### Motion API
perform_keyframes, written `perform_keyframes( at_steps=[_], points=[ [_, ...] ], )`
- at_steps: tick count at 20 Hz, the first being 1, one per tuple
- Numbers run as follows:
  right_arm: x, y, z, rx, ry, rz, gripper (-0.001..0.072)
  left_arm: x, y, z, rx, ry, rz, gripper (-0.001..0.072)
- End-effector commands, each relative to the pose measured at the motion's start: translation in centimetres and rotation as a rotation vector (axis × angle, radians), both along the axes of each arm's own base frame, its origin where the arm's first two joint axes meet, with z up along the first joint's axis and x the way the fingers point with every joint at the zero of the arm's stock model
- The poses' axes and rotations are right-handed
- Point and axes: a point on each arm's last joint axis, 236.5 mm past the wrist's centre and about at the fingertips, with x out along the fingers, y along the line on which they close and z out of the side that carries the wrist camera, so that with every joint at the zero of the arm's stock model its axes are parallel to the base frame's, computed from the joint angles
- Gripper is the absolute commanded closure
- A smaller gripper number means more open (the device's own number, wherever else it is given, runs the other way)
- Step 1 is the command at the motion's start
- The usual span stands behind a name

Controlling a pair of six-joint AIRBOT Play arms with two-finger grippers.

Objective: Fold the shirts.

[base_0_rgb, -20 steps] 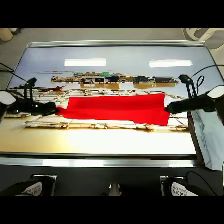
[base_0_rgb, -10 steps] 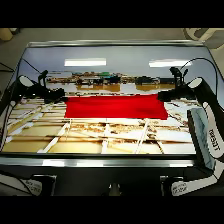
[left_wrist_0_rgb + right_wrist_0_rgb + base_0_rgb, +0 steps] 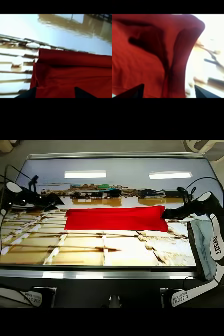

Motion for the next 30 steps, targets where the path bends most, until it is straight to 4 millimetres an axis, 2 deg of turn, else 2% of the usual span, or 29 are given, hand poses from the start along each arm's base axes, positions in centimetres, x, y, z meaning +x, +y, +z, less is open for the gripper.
perform_keyframes(
  at_steps=[1, 3, 4, 5, 6, 7, 8, 9, 10, 12, 14, 16, 18, 21, 24, 26, 28, 30],
  points=[
    [-2.2, 1.6, -2.1, 0.099, 0.128, 0.026, -0.0001, -0.1, -0.7, 5.5, 0.018, -0.125, -0.013, 0.0133],
    [-1.1, 3.1, -2.8, 0.114, 0.113, 0.005, 0.0006, -0.7, -2.4, 7.8, 0.022, -0.174, -0.046, 0.0132],
    [-0.4, 3.6, -2.9, 0.105, 0.108, -0.024, 0.0070, -1.0, -3.2, 8.6, 0.023, -0.191, -0.064, 0.0133],
    [0.2, 4.4, -2.5, 0.109, 0.091, -0.040, 0.0356, -1.3, -4.3, 9.2, 0.022, -0.204, -0.085, 0.0133],
    [0.7, 5.1, -1.8, 0.120, 0.072, -0.043, 0.0679, -1.6, -5.4, 9.4, 0.019, -0.208, -0.109, 0.0133],
    [1.5, 5.6, -0.5, 0.133, 0.037, -0.047, 0.0691, -1.9, -6.7, 9.2, 0.016, -0.205, -0.137, 0.0144],
    [2.1, 6.1, 1.3, 0.148, -0.011, -0.043, 0.0691, -2.1, -8.3, 8.8, 0.012, -0.199, -0.169, 0.0305],
    [2.6, 6.2, 3.3, 0.147, -0.057, -0.038, 0.0692, -2.0, -10.0, 8.2, 0.009, -0.200, -0.196, 0.0529],
    [2.9, 6.2, 5.6, 0.144, -0.104, -0.034, 0.0692, -1.4, -12.1, 7.5, 0.006, -0.221, -0.215, 0.0679],
    [2.3, 6.6, 10.9, 0.136, -0.197, -0.010, 0.0692, 0.1, -16.7, 5.5, -0.017, -0.250, -0.209, 0.0680],
    [0.9, 7.1, 15.4, 0.126, -0.264, 0.023, 0.0692, 0.2, -22.3, 2.3, -0.078, -0.208, -0.190, 0.0680],
    [-1.2, 7.8, 19.1, 0.123, -0.305, 0.064, 0.0692, -1.6, -28.5, -1.1, -0.175, -0.130, -0.214, 0.0680],
    [-3.2, 8.4, 21.8, 0.120, -0.330, 0.093, 0.0691, -3.8, -33.6, -3.7, -0.292, -0.028, -0.203, 0.0680],
    [-6.0, 9.2, 25.2, 0.112, -0.368, 0.125, 0.0691, -7.1, -39.8, -5.6, -0.465, 0.090, -0.199, 0.0680],
    [-8.1, 9.7, 27.8, 0.100, -0.412, 0.135, 0.0691, -10.2, -44.0, -6.2, -0.571, 0.164, -0.211, 0.0681],
    [-8.9, 9.8, 29.2, 0.090, -0.451, 0.139, 0.0691, -12.3, -46.1, -6.9, -0.611, 0.225, -0.205, 0.0681],
    [-9.3, 9.9, 30.0, 0.084, -0.471, 0.140, 0.0691, -13.4, -47.4, -7.6, -0.642, 0.259, -0.199, 0.0681],
    [-9.2, 9.8, 29.6, 0.078, -0.464, 0.139, 0.0691, -12.7, -46.5, -7.4, -0.656, 0.228, -0.250, 0.0683]
  ],
)
